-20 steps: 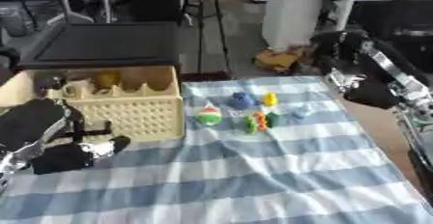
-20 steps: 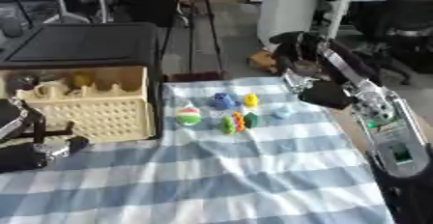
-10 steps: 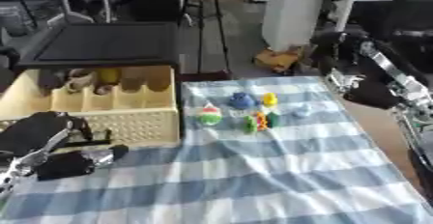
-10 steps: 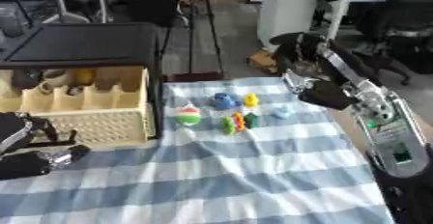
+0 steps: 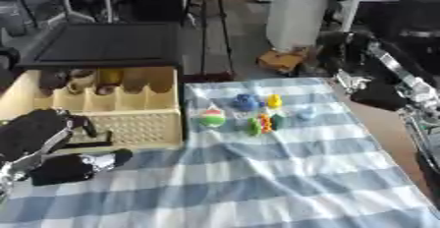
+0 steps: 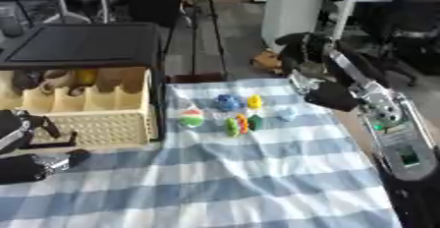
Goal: Pick up objects from table and place into drawer.
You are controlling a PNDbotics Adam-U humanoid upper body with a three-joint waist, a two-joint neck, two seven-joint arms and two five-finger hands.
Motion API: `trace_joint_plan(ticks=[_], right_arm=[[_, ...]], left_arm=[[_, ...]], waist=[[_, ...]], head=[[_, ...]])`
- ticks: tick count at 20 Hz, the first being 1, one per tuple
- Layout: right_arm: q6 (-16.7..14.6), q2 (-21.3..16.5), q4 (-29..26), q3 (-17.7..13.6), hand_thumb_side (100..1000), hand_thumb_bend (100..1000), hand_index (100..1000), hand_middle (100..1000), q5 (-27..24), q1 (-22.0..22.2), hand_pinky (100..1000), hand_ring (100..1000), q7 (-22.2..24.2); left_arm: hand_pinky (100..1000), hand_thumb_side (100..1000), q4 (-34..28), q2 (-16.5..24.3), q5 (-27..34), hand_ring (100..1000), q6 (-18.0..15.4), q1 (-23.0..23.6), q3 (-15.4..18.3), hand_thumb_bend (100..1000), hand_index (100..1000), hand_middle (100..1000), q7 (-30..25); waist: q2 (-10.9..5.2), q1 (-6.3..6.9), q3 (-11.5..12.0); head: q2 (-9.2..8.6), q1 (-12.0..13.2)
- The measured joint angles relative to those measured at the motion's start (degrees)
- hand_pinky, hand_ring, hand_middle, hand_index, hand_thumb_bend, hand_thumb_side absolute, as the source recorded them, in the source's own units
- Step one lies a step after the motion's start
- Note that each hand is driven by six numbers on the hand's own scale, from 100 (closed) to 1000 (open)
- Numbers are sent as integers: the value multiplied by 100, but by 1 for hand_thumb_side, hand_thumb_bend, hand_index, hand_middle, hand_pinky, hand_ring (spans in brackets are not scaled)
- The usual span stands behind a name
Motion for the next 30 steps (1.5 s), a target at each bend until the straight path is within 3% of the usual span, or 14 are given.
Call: trace_joint_plan(ticks=[6,11,18,20,25,30], right_arm=[[-23,-68,130,11,438,100,835,609,9,-59,612,614,25],[-103,-290,675,95,378,100,852,615,130,-382,617,619,120],[-352,-552,2158,255,318,100,898,657,612,-1013,637,644,415],[-516,-554,2611,344,224,100,909,676,883,-1198,656,665,504],[-967,-519,3639,526,114,100,909,709,1677,-1598,686,700,694],[-1295,-367,4485,637,132,100,910,731,2385,-1913,701,722,818]], left_arm=[[100,1000,-76,4,154,100,-46,0,162,668,681,100,573],[100,1000,-78,3,503,100,41,0,293,674,676,100,1124],[100,1000,-78,-4,1026,100,73,14,383,657,679,100,1530],[100,1000,-78,-6,1147,100,55,41,383,653,679,100,1550],[100,1000,-79,-53,1298,100,15,43,379,647,681,100,1526],[100,1000,-79,-66,1342,100,-26,43,377,643,682,100,1485]], waist=[[-3,-18,49],[-15,-18,139],[-47,2,241],[-56,12,249],[-72,35,307],[-73,74,392]], head=[[0,-41],[8,-75],[53,-142],[54,-168],[55,-241],[56,-304]])
